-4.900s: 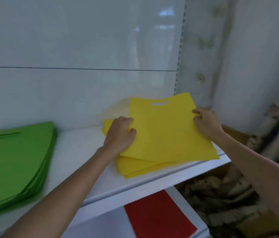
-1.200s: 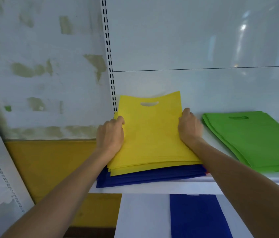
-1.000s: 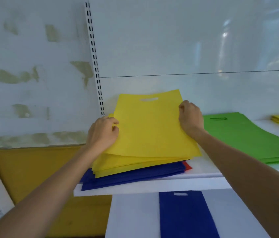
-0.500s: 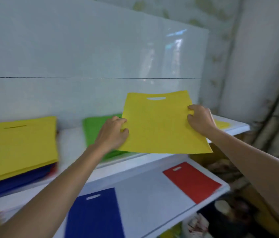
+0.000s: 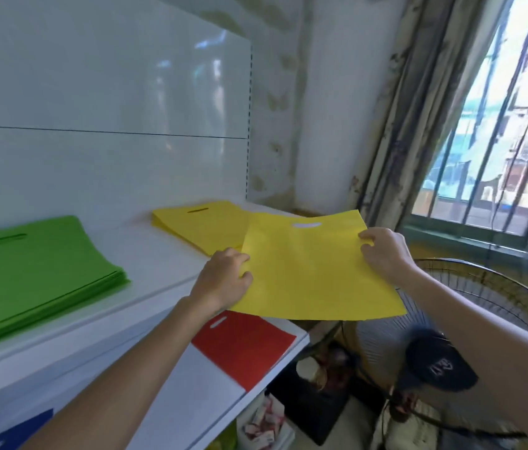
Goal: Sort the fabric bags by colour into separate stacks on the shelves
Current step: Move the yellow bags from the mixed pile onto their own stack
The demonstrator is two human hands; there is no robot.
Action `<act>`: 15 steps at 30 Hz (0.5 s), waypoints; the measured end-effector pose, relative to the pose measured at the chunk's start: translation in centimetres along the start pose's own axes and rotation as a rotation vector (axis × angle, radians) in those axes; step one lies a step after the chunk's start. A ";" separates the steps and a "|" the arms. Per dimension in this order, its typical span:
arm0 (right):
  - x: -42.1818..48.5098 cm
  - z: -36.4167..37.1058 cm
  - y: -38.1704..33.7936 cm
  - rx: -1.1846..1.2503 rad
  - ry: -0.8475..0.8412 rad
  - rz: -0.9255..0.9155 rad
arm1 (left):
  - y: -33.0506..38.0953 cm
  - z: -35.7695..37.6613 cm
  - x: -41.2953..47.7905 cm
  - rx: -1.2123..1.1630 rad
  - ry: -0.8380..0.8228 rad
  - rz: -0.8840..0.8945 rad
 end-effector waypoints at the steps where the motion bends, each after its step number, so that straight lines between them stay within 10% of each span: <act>1: 0.8 0.4 0.8 0.005 0.004 0.010 | 0.3 0.5 1.1 0.001 -0.005 0.006; 15: 16.4 7.5 2.5 0.018 -0.007 -0.114 | -1.4 2.5 15.0 0.061 0.010 -0.071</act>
Point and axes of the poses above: each hand's wrist, its own x-axis towards the middle knuckle, its own z-axis out of the palm, y = z × x, the point moved 9 cm from there along x, towards the middle knuckle, and after that the axes turned 10 degrees about -z, right-handed, at the moved point
